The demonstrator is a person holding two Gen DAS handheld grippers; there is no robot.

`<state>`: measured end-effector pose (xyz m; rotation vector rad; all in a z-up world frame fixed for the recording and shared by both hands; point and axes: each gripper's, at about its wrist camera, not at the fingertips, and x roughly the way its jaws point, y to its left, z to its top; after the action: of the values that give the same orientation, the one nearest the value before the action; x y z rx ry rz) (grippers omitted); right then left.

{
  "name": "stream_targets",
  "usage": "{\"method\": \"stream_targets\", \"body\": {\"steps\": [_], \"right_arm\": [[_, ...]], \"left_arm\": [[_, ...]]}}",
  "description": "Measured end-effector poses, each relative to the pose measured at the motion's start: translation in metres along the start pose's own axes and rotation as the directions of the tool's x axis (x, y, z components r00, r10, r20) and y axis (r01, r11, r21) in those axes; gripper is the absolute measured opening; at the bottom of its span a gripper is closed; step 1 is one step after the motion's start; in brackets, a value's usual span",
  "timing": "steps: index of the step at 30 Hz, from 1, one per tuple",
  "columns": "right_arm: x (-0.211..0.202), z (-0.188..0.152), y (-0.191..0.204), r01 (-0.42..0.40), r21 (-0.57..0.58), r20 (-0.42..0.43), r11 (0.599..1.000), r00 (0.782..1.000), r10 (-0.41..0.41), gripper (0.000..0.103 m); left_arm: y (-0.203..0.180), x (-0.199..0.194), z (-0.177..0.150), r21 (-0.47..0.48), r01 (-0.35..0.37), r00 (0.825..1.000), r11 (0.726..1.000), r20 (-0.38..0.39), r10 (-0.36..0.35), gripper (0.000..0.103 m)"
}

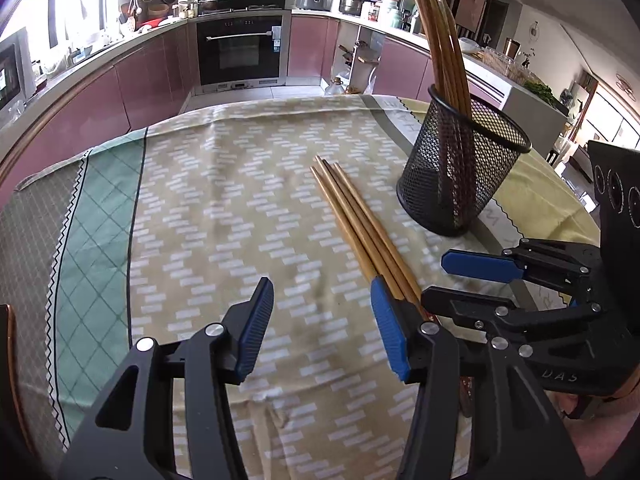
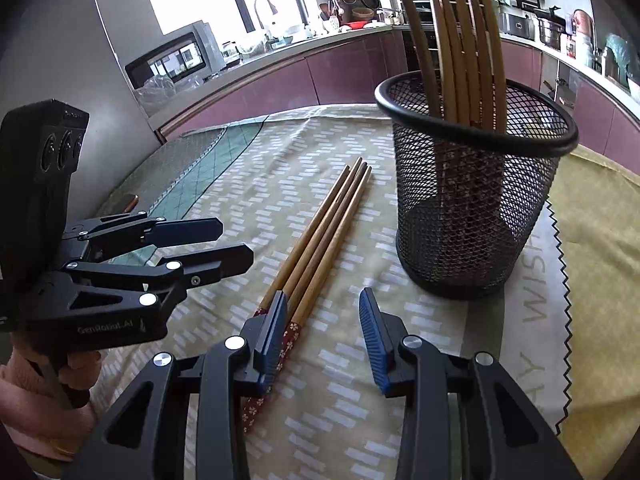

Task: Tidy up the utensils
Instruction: 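Move both open tools back over the remaining chopsticks, then close the left tool on one chopstick while the right tool grasps another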

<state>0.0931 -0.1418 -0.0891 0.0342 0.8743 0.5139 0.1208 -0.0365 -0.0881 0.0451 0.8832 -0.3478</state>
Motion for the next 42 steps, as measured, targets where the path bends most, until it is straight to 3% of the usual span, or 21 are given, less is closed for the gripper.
{"method": "stream_targets", "body": {"steps": [13, 28, 34, 38, 42], "right_arm": [[0.003, 0.0, 0.001, 0.065, -0.011, -0.023, 0.998, 0.998, -0.065, 0.035], [0.001, 0.0, -0.01, 0.052, 0.019, -0.024, 0.998, 0.998, -0.052, 0.034], [0.001, 0.001, -0.01, 0.054, 0.015, -0.025, 0.998, 0.998, -0.054, 0.034], [0.003, 0.004, -0.009, 0.062, 0.006, -0.027, 0.998, 0.998, -0.061, 0.034], [0.009, 0.01, -0.005, 0.065, -0.008, -0.031, 0.998, 0.997, -0.066, 0.032]], "left_arm": [[-0.004, 0.004, -0.002, 0.016, 0.015, 1.0, 1.0, -0.013, -0.015, 0.053], [-0.018, 0.022, 0.003, 0.055, 0.022, 0.999, 0.998, -0.048, -0.019, 0.053], [-0.018, 0.025, 0.006, 0.048, 0.018, 0.999, 0.999, -0.048, -0.015, 0.045], [-0.015, 0.028, 0.009, 0.039, 0.009, 0.998, 0.999, -0.054, -0.007, 0.03], [-0.012, 0.03, 0.012, 0.035, -0.004, 0.998, 0.999, -0.057, 0.006, 0.03]]}}
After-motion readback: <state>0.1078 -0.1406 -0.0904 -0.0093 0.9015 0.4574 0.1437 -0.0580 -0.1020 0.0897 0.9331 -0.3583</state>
